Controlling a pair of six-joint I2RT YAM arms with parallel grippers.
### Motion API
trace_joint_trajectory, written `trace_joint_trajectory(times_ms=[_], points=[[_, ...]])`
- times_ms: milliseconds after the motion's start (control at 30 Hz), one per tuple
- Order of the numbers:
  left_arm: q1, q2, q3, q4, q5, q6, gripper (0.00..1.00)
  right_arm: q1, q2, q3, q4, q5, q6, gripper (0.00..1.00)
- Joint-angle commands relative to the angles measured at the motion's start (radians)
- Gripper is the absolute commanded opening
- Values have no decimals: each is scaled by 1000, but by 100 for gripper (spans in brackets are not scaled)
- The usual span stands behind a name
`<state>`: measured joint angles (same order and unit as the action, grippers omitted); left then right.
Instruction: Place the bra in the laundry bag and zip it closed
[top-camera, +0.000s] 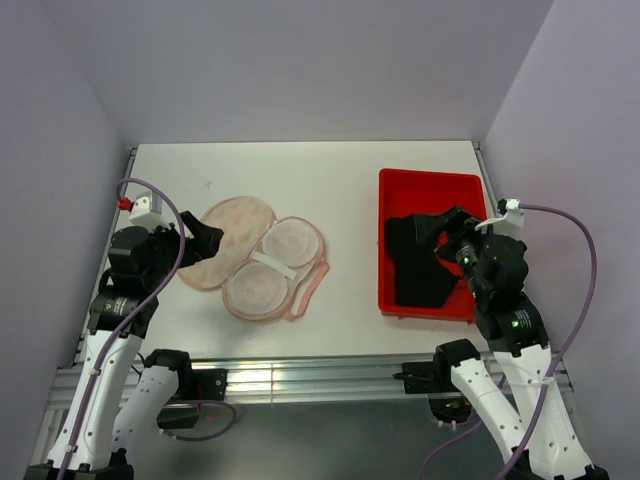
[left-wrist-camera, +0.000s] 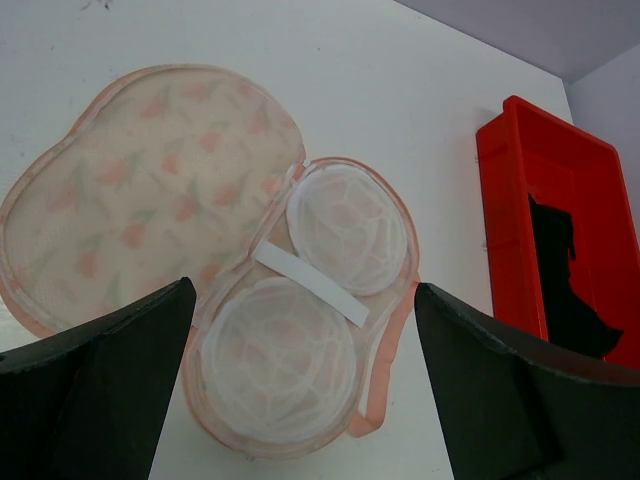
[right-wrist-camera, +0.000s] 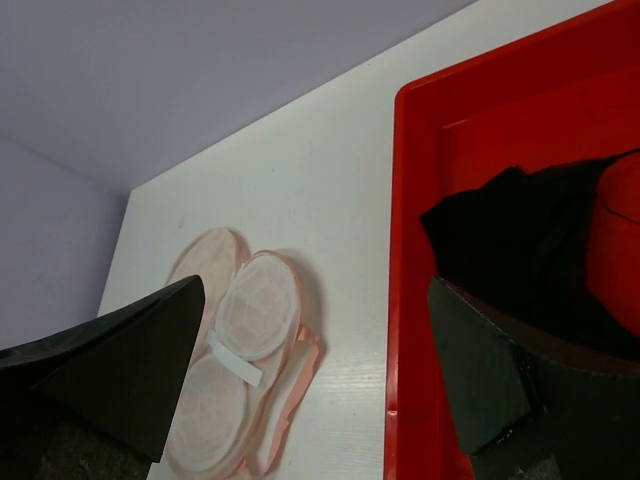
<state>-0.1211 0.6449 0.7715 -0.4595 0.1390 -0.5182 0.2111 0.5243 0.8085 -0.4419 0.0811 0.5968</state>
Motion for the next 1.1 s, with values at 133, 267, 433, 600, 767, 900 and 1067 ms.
trace_joint_trajectory(times_ms=[133, 267, 433, 600, 767, 900, 1067], points=[[5, -11, 2, 47, 36, -5, 99, -3, 63, 136, -116, 114, -46, 100], [5, -4, 3, 47, 42, -5, 99, -4, 108, 164, -168, 173, -63, 100], [5, -1, 5, 48, 45, -5, 99, -4, 218, 170, -210, 221, -81, 100], [3, 5, 0, 55, 60, -6, 99, -4, 322, 156, -213, 321, -74, 100], [0, 42, 2, 50, 73, -5, 99, -38, 436, 104, -167, 362, -84, 100], [-3, 64, -3, 58, 74, -13, 99, -140, 531, 43, -39, 168, -121, 100], [-11, 119, -5, 56, 82, -22, 99, -280, 689, 15, 141, -20, -144, 100]])
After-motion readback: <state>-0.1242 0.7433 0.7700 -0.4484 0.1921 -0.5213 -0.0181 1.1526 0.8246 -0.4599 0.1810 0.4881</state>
